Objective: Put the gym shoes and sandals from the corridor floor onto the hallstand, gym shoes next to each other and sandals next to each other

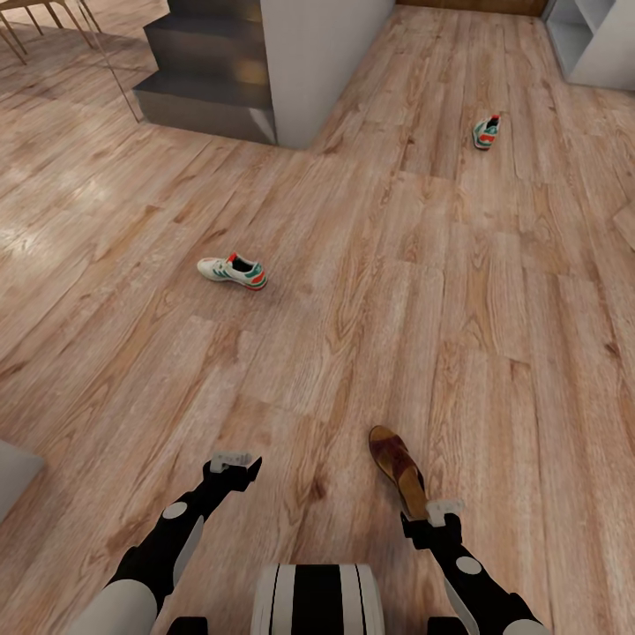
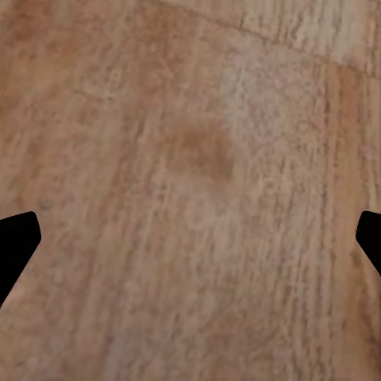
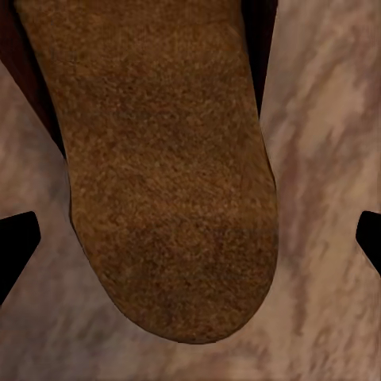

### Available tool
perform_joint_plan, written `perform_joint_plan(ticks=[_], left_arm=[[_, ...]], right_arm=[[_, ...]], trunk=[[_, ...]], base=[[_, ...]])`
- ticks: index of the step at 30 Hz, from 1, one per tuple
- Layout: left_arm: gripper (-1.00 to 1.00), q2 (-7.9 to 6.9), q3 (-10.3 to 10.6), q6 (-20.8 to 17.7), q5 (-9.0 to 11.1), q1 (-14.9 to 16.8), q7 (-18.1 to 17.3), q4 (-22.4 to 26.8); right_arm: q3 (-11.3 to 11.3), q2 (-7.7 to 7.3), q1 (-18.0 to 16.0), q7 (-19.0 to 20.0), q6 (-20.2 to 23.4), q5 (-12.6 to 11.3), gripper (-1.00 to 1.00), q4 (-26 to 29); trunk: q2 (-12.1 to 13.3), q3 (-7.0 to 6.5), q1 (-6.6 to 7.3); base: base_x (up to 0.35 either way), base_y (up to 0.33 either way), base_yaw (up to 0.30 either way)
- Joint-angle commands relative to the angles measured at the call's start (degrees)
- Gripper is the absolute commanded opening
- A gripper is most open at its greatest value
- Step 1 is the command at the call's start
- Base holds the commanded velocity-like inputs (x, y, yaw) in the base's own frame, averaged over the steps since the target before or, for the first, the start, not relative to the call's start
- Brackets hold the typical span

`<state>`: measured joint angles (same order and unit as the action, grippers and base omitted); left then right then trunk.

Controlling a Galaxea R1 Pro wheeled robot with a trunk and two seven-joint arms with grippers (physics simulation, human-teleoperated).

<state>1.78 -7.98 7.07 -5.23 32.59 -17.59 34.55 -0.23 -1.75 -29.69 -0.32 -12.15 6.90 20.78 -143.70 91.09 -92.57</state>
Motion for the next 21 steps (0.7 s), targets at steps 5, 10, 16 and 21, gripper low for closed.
perform_joint_plan(ticks=[5, 10, 16, 21], left_arm=[[1.00, 0.07, -0.5, 0.2, -0.5, 0.0, -0.4, -0.1], [1.00, 0.07, -0.5, 0.2, -0.5, 0.0, -0.4, 0.0], [1.00, 0.06, -0.5, 0.2, -0.5, 0.0, -0.4, 0.0], [1.00, 0.06, -0.5, 0.2, -0.5, 0.0, -0.4, 0.0]], right_arm=[[0.0, -0.01, 0.0, 0.0, -0.2, 0.4, 1.00, 0.0], [0.0, -0.01, 0.0, 0.0, -0.2, 0.5, 1.00, 0.0], [0.0, -0.01, 0.0, 0.0, -0.2, 0.5, 1.00, 0.0], [0.0, -0.01, 0.0, 0.0, -0.2, 0.5, 1.00, 0.0]], trunk=[[0.0, 0.03, -0.01], [0.0, 0.03, -0.01], [0.0, 0.03, -0.01], [0.0, 0.03, -0.01]], base=[[0.126, 0.000, 0.000], [0.047, 0.000, 0.000], [0.012, 0.000, 0.000], [0.003, 0.000, 0.000]])
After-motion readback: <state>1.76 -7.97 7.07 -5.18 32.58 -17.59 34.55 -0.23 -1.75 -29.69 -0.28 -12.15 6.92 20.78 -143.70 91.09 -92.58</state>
